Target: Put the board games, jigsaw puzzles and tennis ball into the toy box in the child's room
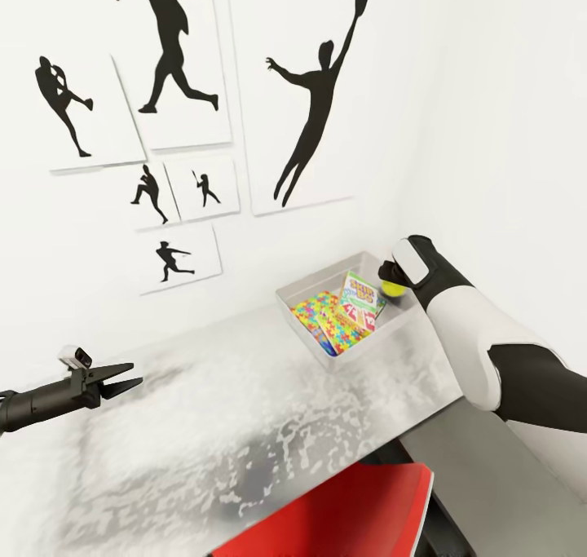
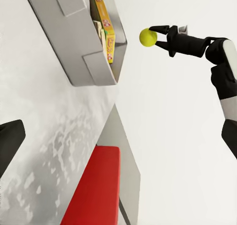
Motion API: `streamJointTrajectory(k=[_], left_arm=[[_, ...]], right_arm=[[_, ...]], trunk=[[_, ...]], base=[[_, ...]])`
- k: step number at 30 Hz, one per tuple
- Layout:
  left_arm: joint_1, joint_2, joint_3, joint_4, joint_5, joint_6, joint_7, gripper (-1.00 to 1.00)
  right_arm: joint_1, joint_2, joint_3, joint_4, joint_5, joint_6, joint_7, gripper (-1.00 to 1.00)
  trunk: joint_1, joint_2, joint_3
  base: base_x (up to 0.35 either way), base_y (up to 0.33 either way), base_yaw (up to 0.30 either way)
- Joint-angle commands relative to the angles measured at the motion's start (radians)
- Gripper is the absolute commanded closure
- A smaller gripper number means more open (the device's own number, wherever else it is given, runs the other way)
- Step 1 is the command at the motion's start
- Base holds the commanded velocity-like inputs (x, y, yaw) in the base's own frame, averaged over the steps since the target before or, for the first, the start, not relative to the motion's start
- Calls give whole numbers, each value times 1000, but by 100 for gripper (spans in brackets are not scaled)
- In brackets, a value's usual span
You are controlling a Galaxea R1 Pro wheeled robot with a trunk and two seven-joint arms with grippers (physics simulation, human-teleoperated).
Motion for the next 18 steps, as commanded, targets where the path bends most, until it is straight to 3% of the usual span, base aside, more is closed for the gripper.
streamJointTrajectory(k=[1,18], left_arm=[[-1,0,-1,0,2,11,-2,-100],[-1,0,0,-2,4,11,-23,-100]], right_arm=[[-1,0,3,-2,-10,3,-8,100],[0,1,5,-30,-10,7,-7,100]], trunk=[[1,-2,-4],[1,-2,-32]], base=[[0,0,0],[0,0,0]])
